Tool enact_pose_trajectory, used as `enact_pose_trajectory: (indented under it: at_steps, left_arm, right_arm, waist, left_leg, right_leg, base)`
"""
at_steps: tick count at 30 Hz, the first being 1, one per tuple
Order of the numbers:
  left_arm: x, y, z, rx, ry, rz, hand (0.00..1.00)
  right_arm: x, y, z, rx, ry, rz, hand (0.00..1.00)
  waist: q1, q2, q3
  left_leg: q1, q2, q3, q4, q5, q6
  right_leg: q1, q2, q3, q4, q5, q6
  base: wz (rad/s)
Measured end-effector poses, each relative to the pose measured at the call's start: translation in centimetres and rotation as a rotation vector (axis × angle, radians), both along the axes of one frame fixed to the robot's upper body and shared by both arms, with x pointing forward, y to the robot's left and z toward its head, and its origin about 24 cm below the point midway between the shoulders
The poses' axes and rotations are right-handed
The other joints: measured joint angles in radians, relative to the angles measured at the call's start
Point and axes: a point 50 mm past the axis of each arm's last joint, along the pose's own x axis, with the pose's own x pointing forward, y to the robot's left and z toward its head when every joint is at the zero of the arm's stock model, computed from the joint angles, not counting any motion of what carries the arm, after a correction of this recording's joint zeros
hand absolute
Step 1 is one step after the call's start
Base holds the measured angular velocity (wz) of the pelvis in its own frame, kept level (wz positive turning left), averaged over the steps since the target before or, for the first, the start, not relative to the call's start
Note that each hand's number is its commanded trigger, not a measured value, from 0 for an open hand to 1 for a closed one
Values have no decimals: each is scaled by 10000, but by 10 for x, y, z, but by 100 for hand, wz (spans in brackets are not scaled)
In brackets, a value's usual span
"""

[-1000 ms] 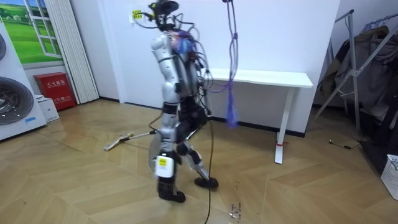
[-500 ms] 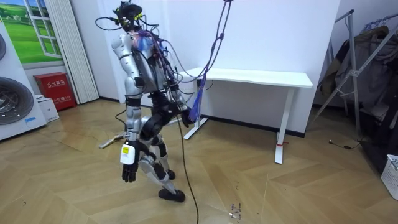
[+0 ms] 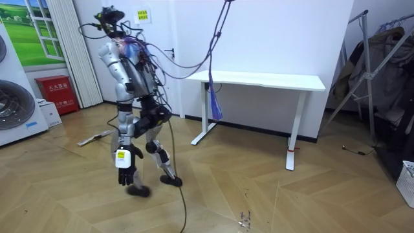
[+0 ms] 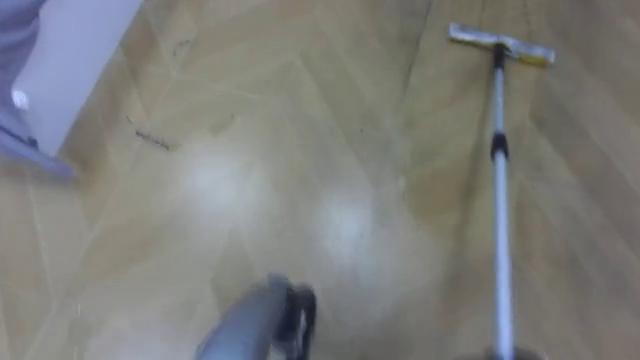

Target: Mop floor

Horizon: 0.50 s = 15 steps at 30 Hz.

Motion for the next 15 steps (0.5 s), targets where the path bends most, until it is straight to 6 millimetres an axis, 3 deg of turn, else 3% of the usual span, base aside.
enact_pose_trajectory:
  at_steps: [1, 2, 4, 6, 7, 9, 10, 11, 13, 15]
  left_arm:
    - [3, 0, 1, 50, -168, -103, 0]
    - [7, 1, 2, 83, -364, -39, 0]
    - [16, 0, 3, 192, -731, 21, 0]
    - [22, -2, 4, 277, -956, 35, 0]
    - [24, -3, 5, 308, -1012, 35, 0]
    - [23, -7, 3, 229, -963, 57, 0]
    - [19, -9, 2, 196, -750, 101, 0]
    - [15, -10, 0, 193, -451, 156, 0]
    - [12, -8, 0, 286, -198, 240, 0]
    - [9, -6, -1, 336, -110, 591, 0]
  right_arm:
    - [-23, 1, -2, -17, 631, -15, 100]
    - [-39, 5, -4, -3, 1043, 0, 100]
    - [-52, 11, -6, 5, 1315, -19, 100]
    - [-56, 20, -10, -18, 1367, 63, 100]
    - [-55, 28, -13, 86, 1316, 91, 100]
    - [-51, 36, -16, 230, 1230, 133, 100]
    - [-45, 37, -17, 230, 1110, 144, 100]
    - [-41, 37, -17, 191, 1085, 170, 100]
    - [-22, 35, -16, 121, 886, 190, 100]
    - [8, 29, -11, -108, 454, 240, 100]
  waist:
    - [-108, 147, -72]
    - [-184, 313, -156]
    - [-436, 495, -124]
    - [-673, 629, -114]
    - [-786, 662, -98]
    - [-856, 646, -63]
    - [-867, 633, -27]
    - [-855, 582, 9]
    - [-691, 521, 25]
    - [-566, 419, 88]
  left_leg:
    - [215, -92, -9, 0, -277, 90]
    - [370, -98, -69, -37, -472, 129]
    - [663, -171, -206, -251, -552, 145]
    - [972, -199, -422, -566, -590, 94]
    - [1199, -187, -502, -786, -609, 54]
    - [1494, -186, -520, -987, -711, -27]
    - [1661, -186, -534, -989, -840, -93]
    - [1842, -155, -649, -880, -1024, -197]
    - [2066, -68, -726, -705, -1226, -434]
    - [1883, 126, -663, 223, -1209, -731]
  right_leg:
    - [-328, -41, 197, 791, 860, 88]
    - [-783, 45, 381, 1467, 1480, 38]
    - [-1645, 150, 530, 1917, 1482, -32]
    - [-2503, 316, 474, 1478, 1468, -64]
    - [-2901, 475, 489, 585, 1494, -107]
    - [-3210, 482, 390, -1178, 1705, -320]
    - [-3299, 492, 222, -2205, 2045, -453]
    - [-3186, 486, 71, -2370, 2452, -676]
    - [-2839, 472, -108, -2338, 2549, -827]
    - [-2733, 496, -240, -1997, 2352, -1067]
  base:
    - [-4]
    - [-18]
    - [-21]
    - [-13]
    - [-6]
    - [-4]
    - [0]
    - [0]
    - [-5]
    - [-7]
